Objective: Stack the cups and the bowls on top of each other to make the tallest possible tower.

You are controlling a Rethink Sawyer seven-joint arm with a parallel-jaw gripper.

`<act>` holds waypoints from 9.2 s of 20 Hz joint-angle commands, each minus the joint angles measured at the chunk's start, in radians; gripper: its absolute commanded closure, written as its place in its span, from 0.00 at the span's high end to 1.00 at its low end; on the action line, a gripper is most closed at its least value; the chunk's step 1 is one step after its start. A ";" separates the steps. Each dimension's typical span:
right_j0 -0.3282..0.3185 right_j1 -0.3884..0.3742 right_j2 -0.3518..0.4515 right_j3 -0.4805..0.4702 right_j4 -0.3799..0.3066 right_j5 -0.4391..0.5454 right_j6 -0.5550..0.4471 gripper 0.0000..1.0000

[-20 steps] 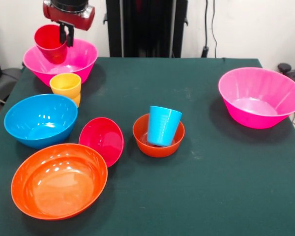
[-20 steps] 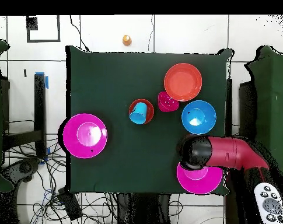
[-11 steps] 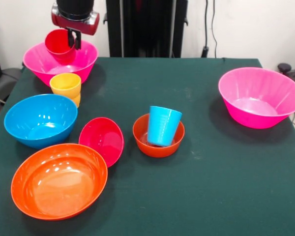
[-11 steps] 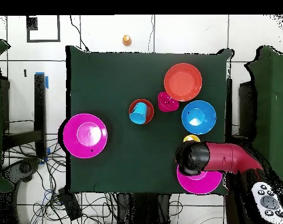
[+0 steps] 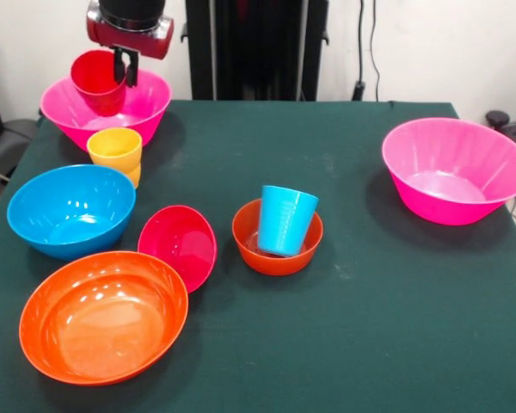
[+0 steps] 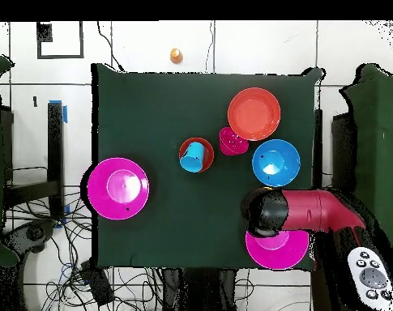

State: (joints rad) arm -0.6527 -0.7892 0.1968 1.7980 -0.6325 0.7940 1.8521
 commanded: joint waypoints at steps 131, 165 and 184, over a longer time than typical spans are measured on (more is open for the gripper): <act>-0.063 0.276 0.135 -0.042 -0.168 -0.276 -0.036 1.00; 0.241 0.101 0.063 -0.313 -0.015 0.347 0.040 0.00; 0.307 0.161 0.035 -0.222 0.303 0.282 0.188 0.00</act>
State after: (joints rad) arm -0.3993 -0.6825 0.2110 1.5580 -0.3993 1.0967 1.8521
